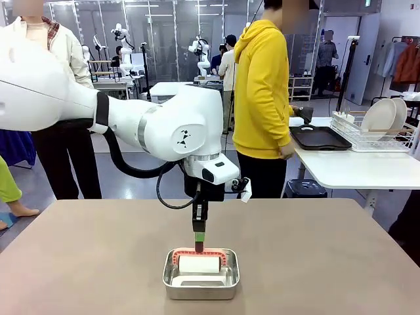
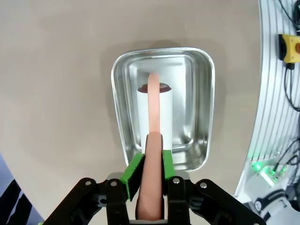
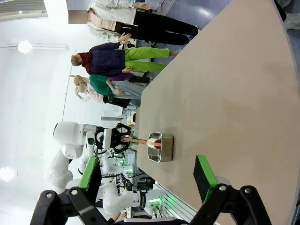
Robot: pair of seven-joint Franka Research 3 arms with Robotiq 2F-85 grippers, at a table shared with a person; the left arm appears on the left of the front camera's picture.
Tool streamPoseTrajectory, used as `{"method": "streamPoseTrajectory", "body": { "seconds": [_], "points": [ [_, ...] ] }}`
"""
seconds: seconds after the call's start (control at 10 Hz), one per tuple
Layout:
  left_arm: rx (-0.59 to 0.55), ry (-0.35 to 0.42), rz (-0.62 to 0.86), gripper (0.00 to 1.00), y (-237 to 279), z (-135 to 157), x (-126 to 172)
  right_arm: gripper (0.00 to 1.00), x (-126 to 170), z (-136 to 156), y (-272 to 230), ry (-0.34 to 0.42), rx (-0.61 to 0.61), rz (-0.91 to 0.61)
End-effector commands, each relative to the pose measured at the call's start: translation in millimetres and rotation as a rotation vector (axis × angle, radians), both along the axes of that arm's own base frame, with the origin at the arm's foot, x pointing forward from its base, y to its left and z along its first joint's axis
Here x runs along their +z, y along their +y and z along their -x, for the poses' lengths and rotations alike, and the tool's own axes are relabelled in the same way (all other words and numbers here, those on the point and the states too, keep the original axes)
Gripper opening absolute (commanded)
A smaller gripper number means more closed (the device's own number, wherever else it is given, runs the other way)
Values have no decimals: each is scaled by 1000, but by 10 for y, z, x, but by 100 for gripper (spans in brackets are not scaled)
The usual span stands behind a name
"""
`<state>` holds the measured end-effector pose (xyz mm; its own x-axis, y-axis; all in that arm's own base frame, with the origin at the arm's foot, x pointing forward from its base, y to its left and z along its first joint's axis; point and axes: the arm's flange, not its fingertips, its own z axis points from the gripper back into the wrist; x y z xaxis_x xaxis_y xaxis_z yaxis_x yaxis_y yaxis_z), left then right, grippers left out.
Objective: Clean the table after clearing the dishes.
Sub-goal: Place the Lint Roller back on top of the Airtight Container.
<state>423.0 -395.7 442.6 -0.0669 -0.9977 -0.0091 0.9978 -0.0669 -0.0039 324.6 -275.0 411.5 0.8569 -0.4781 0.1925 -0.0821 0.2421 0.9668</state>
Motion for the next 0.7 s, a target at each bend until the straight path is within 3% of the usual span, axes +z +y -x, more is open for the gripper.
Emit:
{"method": "streamPoseTrajectory", "body": {
  "seconds": [0.0,0.6],
  "points": [
    [-57,15,-1,22,-29,-122,16,100,35,11,12,-14,5,5],
    [-73,123,-10,22,10,-545,-289,100,35,11,12,-14,5,5]
  ]
}}
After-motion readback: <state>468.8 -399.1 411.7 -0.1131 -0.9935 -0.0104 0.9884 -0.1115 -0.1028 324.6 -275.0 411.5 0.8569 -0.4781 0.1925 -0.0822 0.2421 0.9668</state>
